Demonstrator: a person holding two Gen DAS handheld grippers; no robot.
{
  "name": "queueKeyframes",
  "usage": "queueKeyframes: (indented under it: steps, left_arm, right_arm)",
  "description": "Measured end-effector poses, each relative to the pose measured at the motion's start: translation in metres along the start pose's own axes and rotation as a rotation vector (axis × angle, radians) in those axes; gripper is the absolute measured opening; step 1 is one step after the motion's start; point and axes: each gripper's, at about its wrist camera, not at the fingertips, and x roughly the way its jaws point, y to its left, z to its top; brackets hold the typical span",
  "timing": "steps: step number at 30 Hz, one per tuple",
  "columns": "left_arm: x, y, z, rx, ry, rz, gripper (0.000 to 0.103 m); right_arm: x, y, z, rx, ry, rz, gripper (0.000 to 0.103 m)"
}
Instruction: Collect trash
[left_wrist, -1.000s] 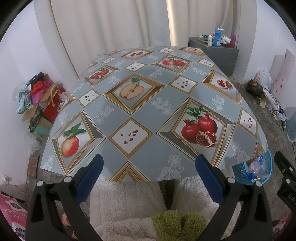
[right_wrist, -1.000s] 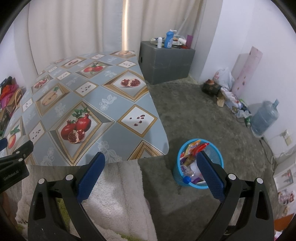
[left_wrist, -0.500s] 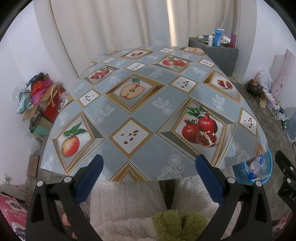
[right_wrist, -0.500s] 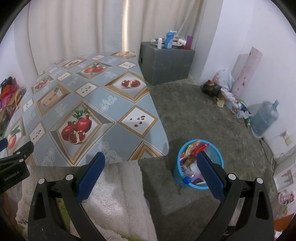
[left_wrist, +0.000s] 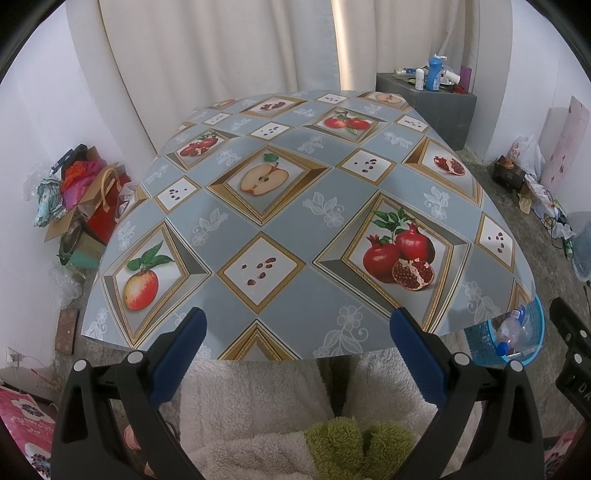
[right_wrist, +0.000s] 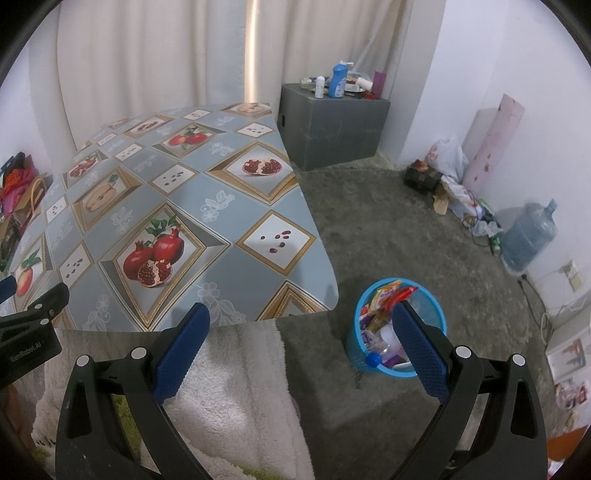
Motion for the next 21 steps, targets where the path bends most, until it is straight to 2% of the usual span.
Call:
queueKeyframes:
  steps: [21]
  left_arm:
    - [-0.0001, 0.0006, -0.0002, 0.001, 0.002, 0.001, 0.097]
  right_arm:
    - [-0.0002, 0.0017, -0.0009, 0.003, 0.001, -0.002, 0.095]
